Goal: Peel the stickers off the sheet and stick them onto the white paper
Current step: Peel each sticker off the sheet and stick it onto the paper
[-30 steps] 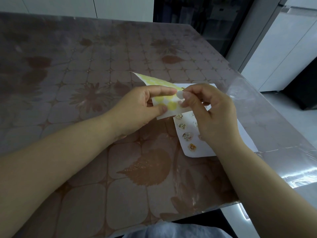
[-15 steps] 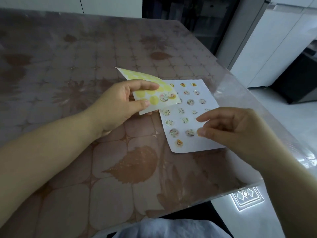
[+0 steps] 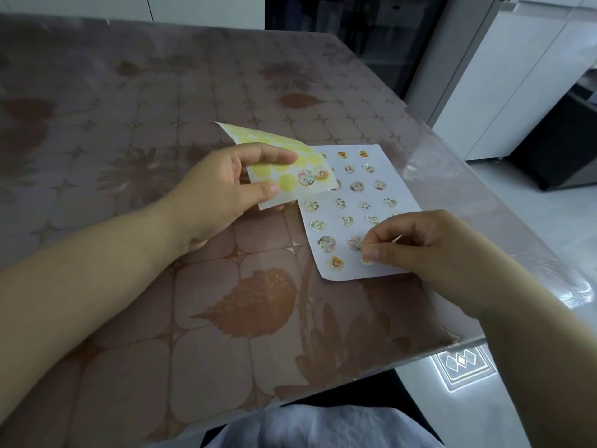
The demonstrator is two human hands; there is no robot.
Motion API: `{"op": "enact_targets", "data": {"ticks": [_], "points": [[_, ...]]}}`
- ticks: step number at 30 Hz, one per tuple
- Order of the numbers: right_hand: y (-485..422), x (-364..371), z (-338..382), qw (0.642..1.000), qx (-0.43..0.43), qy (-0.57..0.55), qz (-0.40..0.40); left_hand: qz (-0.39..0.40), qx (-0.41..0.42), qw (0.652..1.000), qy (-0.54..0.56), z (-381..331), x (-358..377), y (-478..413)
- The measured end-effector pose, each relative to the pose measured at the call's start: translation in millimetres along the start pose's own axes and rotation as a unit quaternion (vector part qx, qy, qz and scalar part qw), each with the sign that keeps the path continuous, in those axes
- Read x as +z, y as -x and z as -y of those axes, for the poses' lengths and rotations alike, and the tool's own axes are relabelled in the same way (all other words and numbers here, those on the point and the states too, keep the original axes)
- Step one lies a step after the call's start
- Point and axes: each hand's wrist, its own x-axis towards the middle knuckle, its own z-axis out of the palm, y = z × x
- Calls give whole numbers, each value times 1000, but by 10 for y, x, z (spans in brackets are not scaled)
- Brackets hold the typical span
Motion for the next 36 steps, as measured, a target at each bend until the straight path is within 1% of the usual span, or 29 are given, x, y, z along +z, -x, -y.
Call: {"op": "enact_targets", "data": {"ticks": [3, 9, 14, 18, 20, 23, 26, 28, 31, 32, 33, 34, 36], "points": [[-3, 4, 0, 1000, 7, 11, 9, 0, 0, 1000, -3, -1, -2, 2], [-35, 68, -30, 997, -2, 67, -26, 1, -6, 1000, 3, 0, -5, 3], [-38, 63, -43, 998, -17, 45, -52, 3, -8, 1000, -2, -7, 6, 8], [-79, 59, -74, 996, -3, 58, -61, 3, -10, 1000, -7, -13, 9, 13], [-90, 62, -59, 992, 5, 114, -59, 3, -10, 1000, -2, -18, 14, 16], [-82, 52, -43, 970, 26, 232, -73, 2, -9, 1000, 0, -17, 18, 20], [-66, 39, -28, 952, 20, 292, -88, 6, -9, 1000, -1, -20, 7, 20], [-73, 31, -38, 959, 15, 274, -77, 5, -8, 1000, 10, -26, 17, 16], [-84, -12, -52, 981, -7, 169, -90, -17, 1, 999, 31, -34, 24, 11], [-87, -39, -54, 982, -23, 160, -94, -27, 6, 999, 35, -34, 22, 10], [-87, -64, -44, 981, -36, 174, -83, -36, 12, 999, 38, -32, 19, 4], [-92, -81, -42, 978, -42, 197, -54, -46, 16, 998, 39, -33, 14, -1], [-119, -72, -39, 968, -33, 246, 24, -61, 18, 997, 43, -34, -3, -15]]}}
